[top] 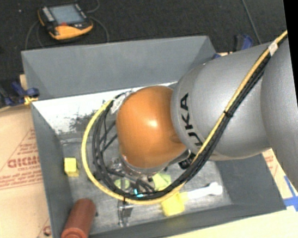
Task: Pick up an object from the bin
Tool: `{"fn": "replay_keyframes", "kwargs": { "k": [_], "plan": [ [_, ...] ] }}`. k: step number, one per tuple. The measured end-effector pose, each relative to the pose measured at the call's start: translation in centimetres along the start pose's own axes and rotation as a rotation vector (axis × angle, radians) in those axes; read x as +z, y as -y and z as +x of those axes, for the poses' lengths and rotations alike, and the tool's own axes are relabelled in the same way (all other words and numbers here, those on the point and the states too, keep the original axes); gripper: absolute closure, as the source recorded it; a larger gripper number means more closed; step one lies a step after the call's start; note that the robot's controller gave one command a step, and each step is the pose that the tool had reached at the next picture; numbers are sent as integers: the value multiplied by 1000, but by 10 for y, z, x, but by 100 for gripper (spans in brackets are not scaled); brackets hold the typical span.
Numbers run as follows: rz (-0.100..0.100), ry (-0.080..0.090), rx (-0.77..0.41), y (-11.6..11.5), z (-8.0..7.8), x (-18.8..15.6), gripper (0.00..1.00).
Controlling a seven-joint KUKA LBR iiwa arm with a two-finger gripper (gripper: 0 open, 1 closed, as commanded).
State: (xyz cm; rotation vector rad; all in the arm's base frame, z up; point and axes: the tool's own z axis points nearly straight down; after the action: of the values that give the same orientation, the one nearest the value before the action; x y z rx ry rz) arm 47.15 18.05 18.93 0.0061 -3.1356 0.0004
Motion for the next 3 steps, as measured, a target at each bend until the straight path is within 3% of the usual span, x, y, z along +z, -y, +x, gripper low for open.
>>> {"fn": "replay_keyframes", "kwargs": {
  "k": [1,2,3],
  "plan": [
    [-2,8,4,1,-2,-4,0],
    [-1,9,-101,35,-15,-8,0],
    [0,14,-118,77,-57,26,0]
  ]
}}
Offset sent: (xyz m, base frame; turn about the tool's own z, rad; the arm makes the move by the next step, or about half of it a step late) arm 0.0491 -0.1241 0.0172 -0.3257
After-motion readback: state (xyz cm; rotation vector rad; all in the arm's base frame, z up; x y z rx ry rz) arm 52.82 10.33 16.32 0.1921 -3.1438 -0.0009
